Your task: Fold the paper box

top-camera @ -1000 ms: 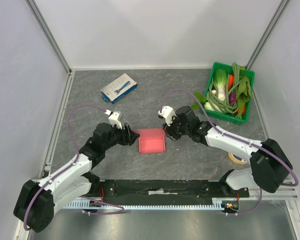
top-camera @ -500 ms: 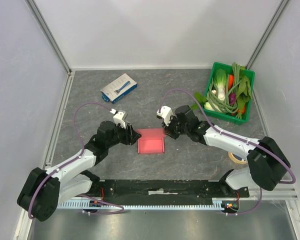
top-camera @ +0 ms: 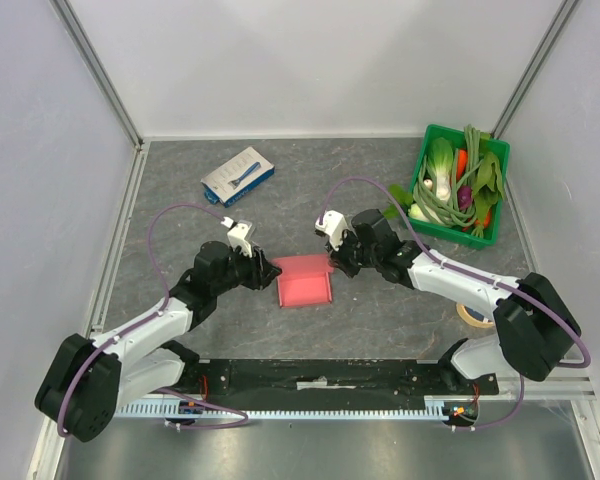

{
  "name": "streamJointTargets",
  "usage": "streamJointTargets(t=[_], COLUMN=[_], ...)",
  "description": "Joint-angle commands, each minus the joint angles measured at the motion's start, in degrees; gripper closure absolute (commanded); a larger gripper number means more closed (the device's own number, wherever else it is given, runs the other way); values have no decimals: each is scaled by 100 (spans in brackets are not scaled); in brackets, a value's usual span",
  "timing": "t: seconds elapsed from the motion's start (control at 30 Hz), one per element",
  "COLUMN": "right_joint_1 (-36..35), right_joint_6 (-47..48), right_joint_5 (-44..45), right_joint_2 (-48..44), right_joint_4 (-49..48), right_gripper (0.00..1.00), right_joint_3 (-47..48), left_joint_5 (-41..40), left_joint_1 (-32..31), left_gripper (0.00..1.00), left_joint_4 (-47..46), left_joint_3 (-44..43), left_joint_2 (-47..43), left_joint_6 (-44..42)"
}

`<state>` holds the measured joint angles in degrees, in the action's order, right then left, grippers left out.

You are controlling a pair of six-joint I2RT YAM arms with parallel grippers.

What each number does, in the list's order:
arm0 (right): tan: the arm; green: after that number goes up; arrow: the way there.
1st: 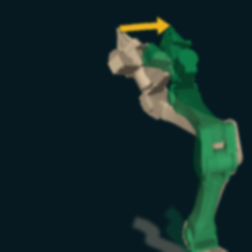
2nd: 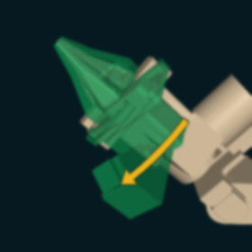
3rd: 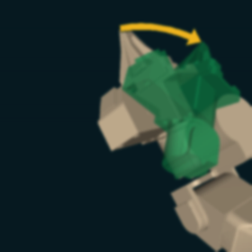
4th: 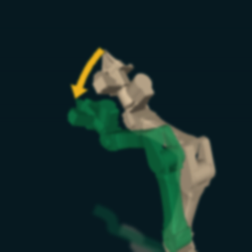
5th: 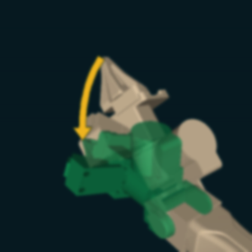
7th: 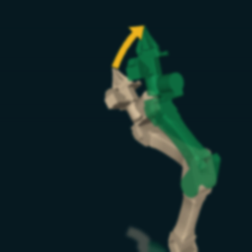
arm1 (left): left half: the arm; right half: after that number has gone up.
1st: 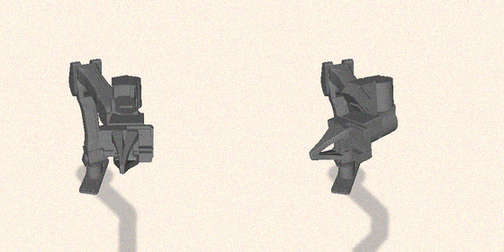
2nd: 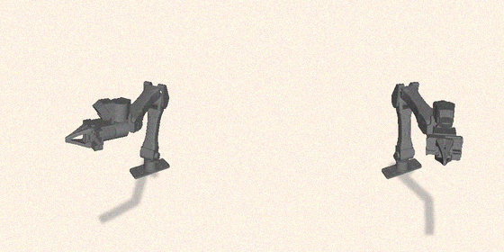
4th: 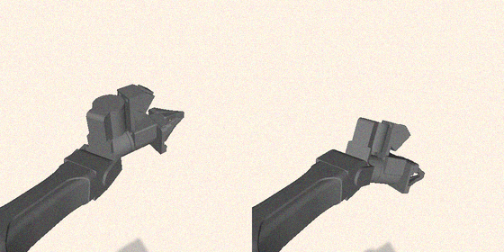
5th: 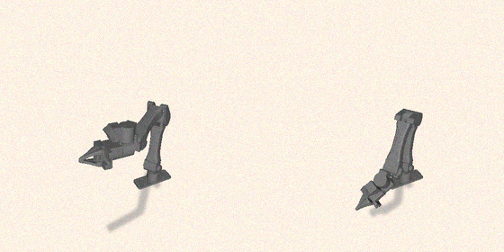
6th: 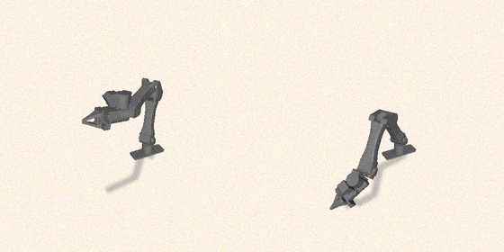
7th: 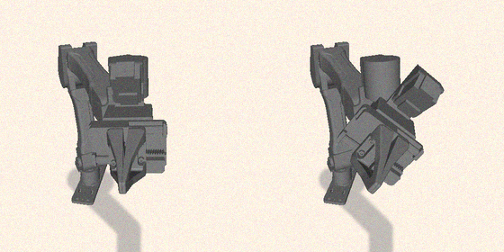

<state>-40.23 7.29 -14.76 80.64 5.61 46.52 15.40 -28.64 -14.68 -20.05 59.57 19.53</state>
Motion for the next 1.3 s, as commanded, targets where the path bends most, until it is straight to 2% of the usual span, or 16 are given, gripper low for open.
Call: streamJointTargets(t=[0.0,0.2,0.3,0.43,0.67,0.8,0.83,0.93,1.0,1.13,1.23,1.27], right_joint_1=[-11,15,15,15,15,15,6,15,15,6,-81,-117], right_joint_6=[9,-8,-17,-8,123,124,115,97,88,-52,-358,-482], right_joint_5=[-36,44,61,53,-106,-97,-79,-18,-18,70,596,1050], right_joint_2=[-4,-66,-40,-5,101,180,197,285,321,294,163,93], right_joint_4=[-270,-288,-306,-297,-253,-270,-288,-297,-297,-332,-507,-665], right_gripper=[100,100,100,100,99,88,81,80,81,97,100,100], right_joint_3=[76,103,173,252,252,226,226,261,278,270,130,94], left_joint_5=[139,43,-19,-352,-1020,-1258,-1319,-1425,-1530,-1926,-2347,-2488], left_joint_1=[-45,-150,-264,-492,-800,-862,-914,-1037,-1108,-1266,-1337,-1337], left_gripper=[54,59,65,81,91,95,96,97,97,98,98,98], left_joint_4=[-185,-106,-79,0,140,237,229,193,193,211,255,264], left_joint_3=[-95,-121,-183,-306,-482,-578,-587,-596,-614,-666,-745,-772], left_joint_2=[-165,-139,-25,133,274,327,336,362,415,424,467,485], left_joint_6=[-81,-133,-195,-335,-625,-757,-801,-907,-942,-933,-811,-741])
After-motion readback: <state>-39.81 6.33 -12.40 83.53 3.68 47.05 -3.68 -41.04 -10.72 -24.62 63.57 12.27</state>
